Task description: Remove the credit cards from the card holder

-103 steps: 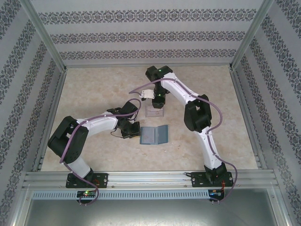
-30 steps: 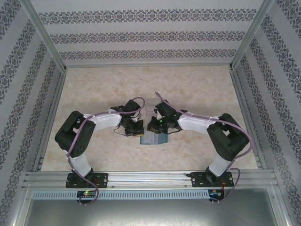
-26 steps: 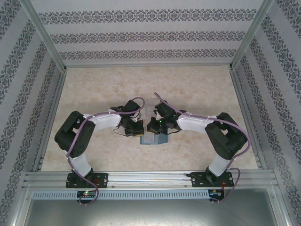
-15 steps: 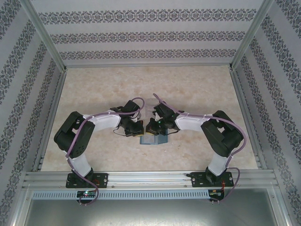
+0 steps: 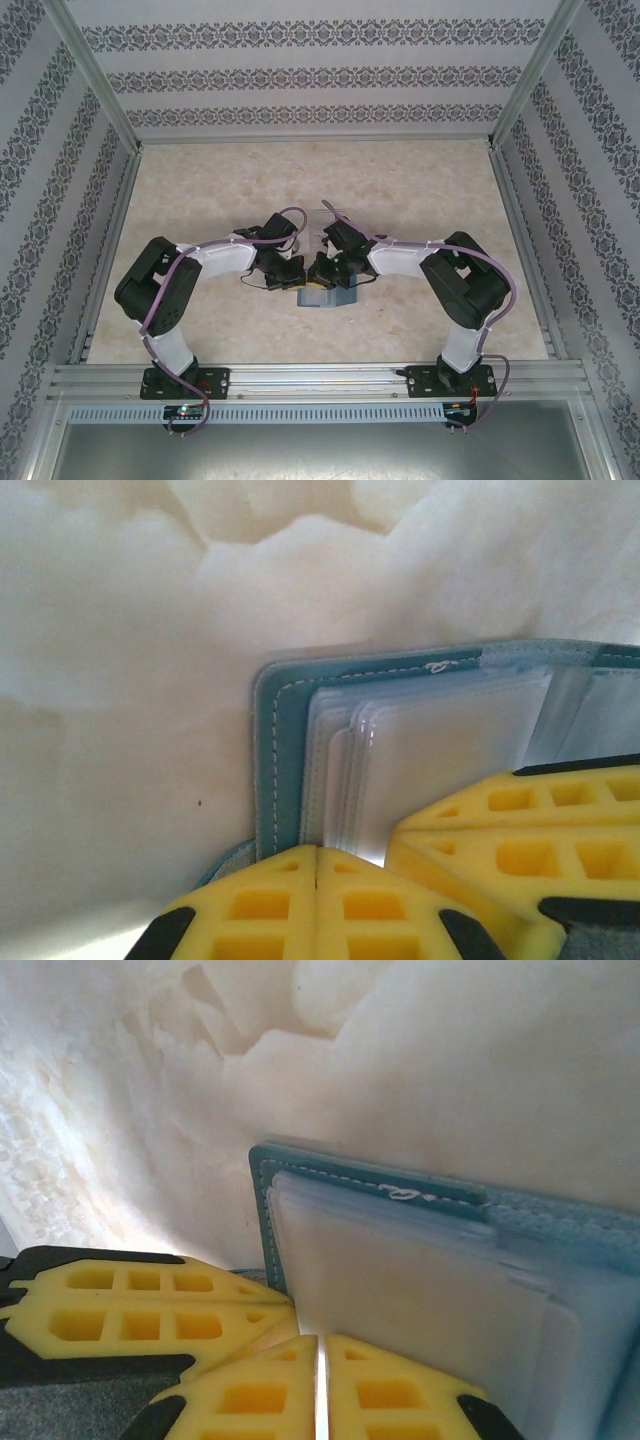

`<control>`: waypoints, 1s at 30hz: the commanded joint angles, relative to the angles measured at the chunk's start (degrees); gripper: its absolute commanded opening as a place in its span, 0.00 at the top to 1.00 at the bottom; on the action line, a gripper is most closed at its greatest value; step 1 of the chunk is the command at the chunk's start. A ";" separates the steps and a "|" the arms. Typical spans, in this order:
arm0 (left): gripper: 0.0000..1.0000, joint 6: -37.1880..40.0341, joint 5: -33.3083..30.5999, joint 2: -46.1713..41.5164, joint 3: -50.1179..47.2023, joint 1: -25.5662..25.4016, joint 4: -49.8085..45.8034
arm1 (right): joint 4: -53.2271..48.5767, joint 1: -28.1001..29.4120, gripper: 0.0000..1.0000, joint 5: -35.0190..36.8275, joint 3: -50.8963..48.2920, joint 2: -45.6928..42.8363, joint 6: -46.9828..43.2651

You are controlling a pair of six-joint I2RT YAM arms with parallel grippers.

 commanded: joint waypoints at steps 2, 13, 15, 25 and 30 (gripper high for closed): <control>1.00 -0.27 -0.31 0.29 -1.20 0.76 -0.78 | -4.53 0.51 0.86 1.87 1.34 1.13 0.11; 1.00 -0.13 -0.14 0.56 -0.78 0.74 -1.04 | -13.38 0.60 0.78 6.66 3.81 -0.27 -3.29; 1.00 -0.23 -0.12 0.63 -0.89 0.76 -1.05 | -15.04 0.81 0.76 7.78 4.31 -0.41 -3.47; 1.00 -0.24 -0.17 0.71 -0.70 0.76 -1.13 | -23.63 1.42 0.69 13.47 7.83 -0.81 -6.37; 1.00 -0.22 0.03 0.85 -0.57 0.74 -1.22 | -27.02 1.43 0.66 16.03 9.01 -1.96 -7.60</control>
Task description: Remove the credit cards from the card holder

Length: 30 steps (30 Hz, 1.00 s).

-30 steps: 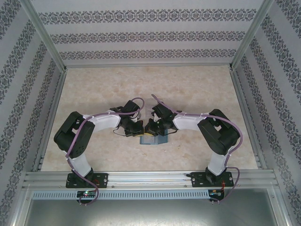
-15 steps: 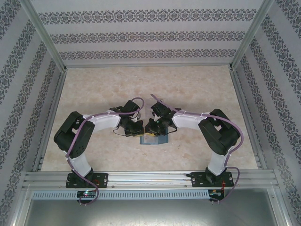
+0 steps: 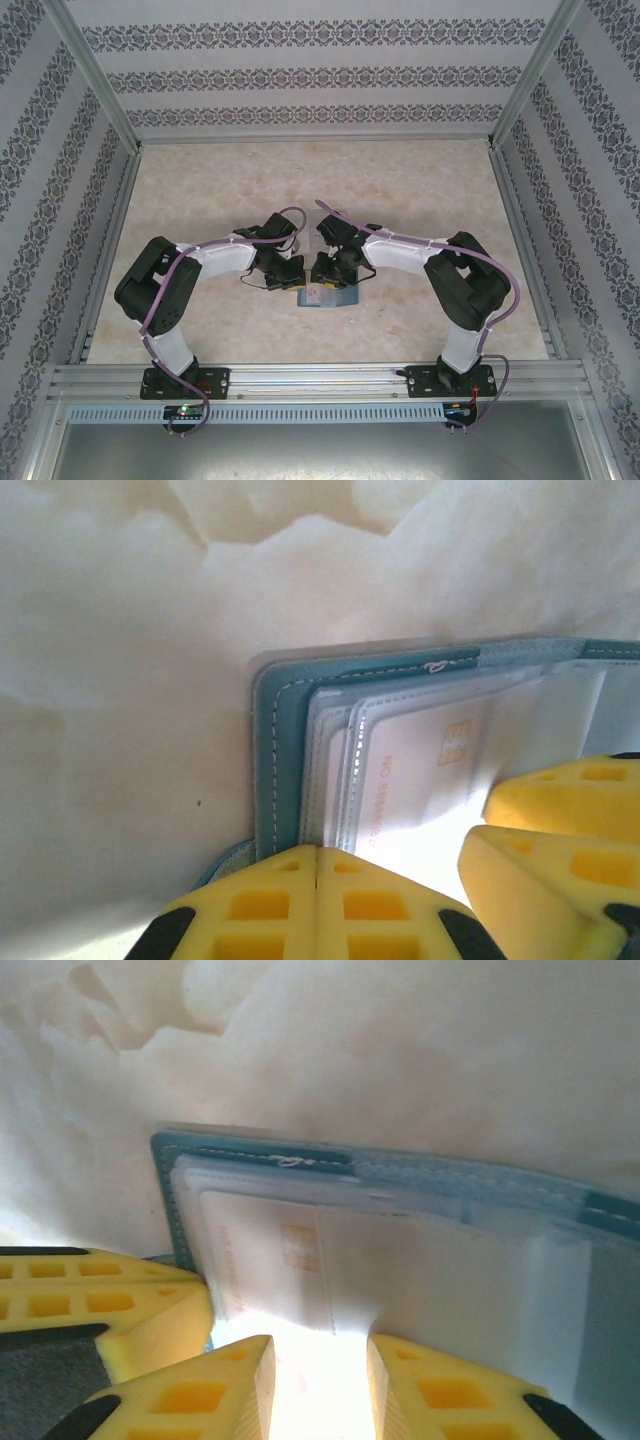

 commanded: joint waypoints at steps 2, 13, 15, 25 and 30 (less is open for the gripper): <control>1.00 -0.23 -0.32 0.98 -0.45 0.43 -1.23 | -7.45 0.34 0.65 5.12 1.40 -1.46 -2.25; 1.00 -0.31 -0.12 1.40 -0.32 0.43 -1.34 | -12.96 0.73 0.58 10.11 3.15 -2.58 -3.28; 1.00 -0.30 0.00 1.55 -0.26 0.39 -1.40 | -13.73 0.72 0.58 10.87 3.26 -2.87 -3.58; 1.00 -0.35 0.16 1.75 -0.12 0.43 -1.39 | -14.57 0.76 0.66 10.45 3.52 -3.83 -4.29; 1.00 -0.26 0.20 1.87 -0.18 0.43 -1.40 | -12.78 0.77 0.76 7.57 3.14 -4.49 -3.75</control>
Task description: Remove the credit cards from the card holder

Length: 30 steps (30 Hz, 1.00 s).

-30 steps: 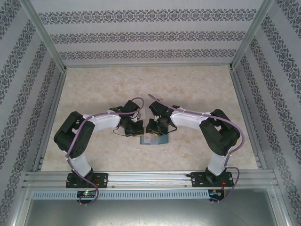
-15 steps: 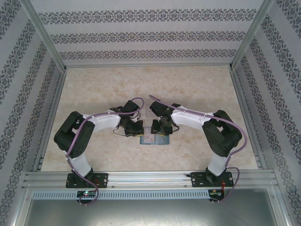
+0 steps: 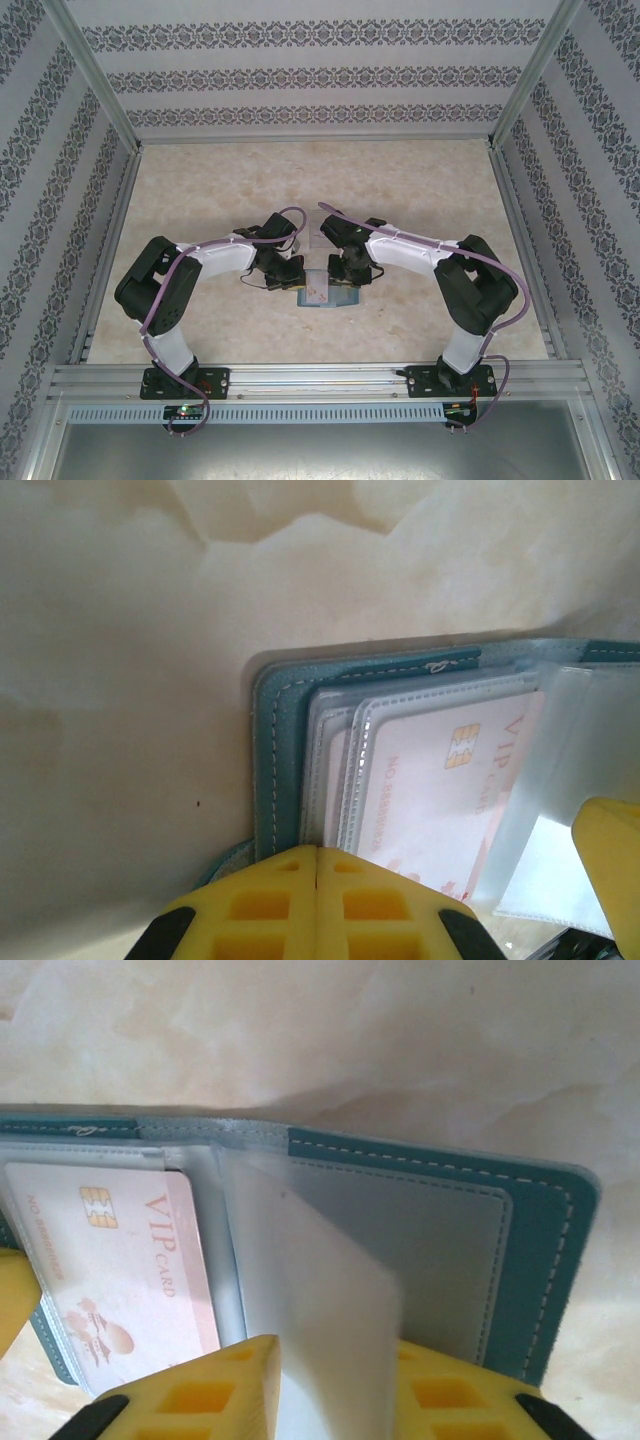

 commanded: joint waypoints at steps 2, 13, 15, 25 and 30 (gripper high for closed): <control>1.00 -0.29 -0.13 1.75 -0.22 0.39 -1.44 | 0.63 0.60 0.83 -2.43 0.62 -2.60 0.32; 1.00 -0.21 0.05 2.10 -0.16 0.36 -1.33 | 3.55 -0.32 0.97 -4.24 -0.75 -4.72 0.80; 1.00 -0.25 0.05 2.27 -0.05 0.37 -1.33 | 3.31 -0.62 0.97 -3.75 -1.15 -4.84 0.59; 1.00 -0.12 0.24 2.51 -0.12 0.39 -1.44 | -0.33 -1.40 0.93 1.15 -1.95 -2.51 -2.26; 1.00 -0.21 0.19 2.46 -0.07 0.39 -1.50 | -1.18 -1.36 0.91 3.38 -2.21 -1.19 -3.16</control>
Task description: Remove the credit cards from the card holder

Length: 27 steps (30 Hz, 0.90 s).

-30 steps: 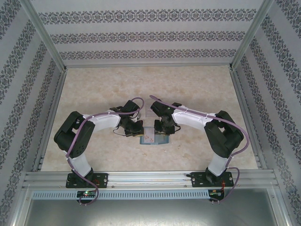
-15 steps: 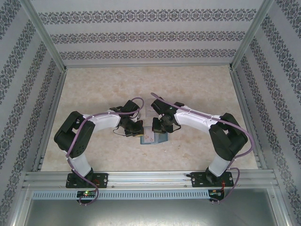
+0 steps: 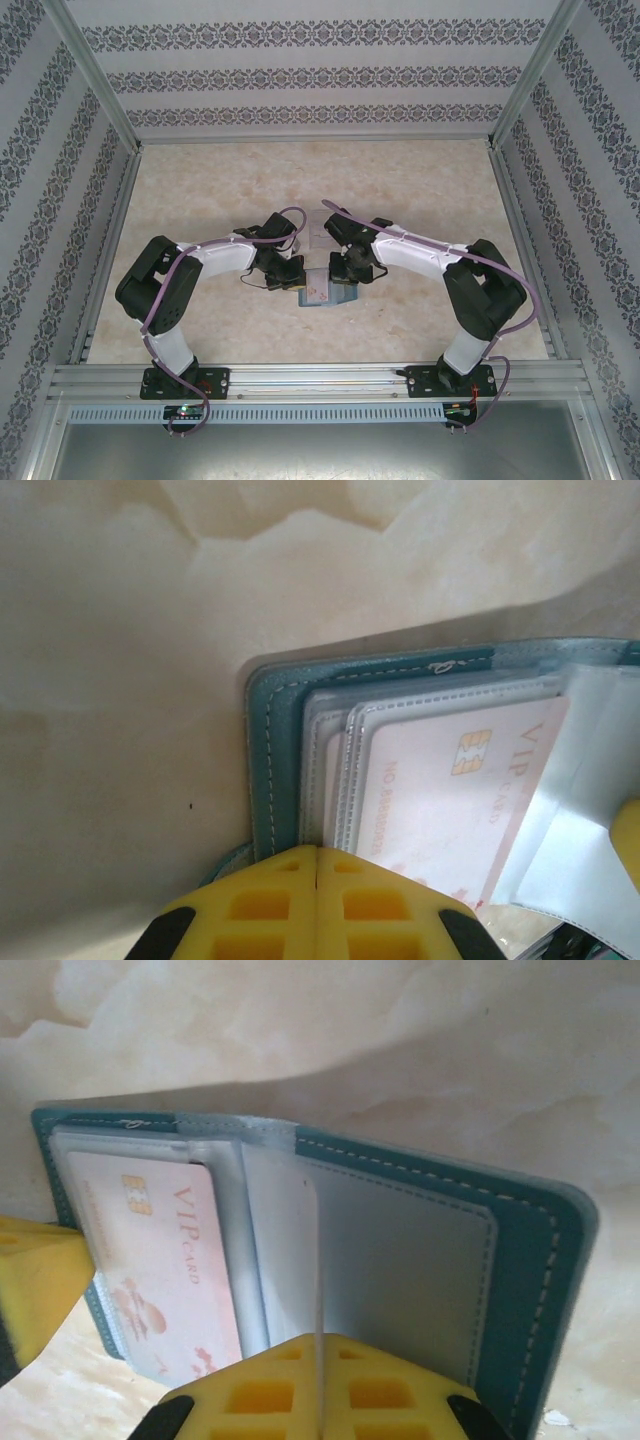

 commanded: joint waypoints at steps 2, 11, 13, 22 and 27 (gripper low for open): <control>1.00 -0.17 -0.75 2.05 -0.20 0.32 -1.76 | -2.98 -0.45 0.90 4.51 -0.87 1.52 -1.73; 1.00 -0.13 -0.69 2.23 0.28 0.39 -2.01 | -4.74 -0.48 0.79 7.18 -1.12 2.39 -2.61; 1.00 -0.13 -0.70 2.24 0.33 0.38 -2.01 | -4.97 -0.52 0.78 7.49 -1.16 2.36 -2.68; 1.00 -0.30 -0.80 2.23 0.60 0.34 -2.18 | -6.08 -0.56 0.74 8.86 -1.38 1.81 -2.96; 1.00 -0.32 -0.70 2.24 0.65 0.39 -2.30 | -6.99 -0.78 0.72 9.51 -1.25 1.24 -3.22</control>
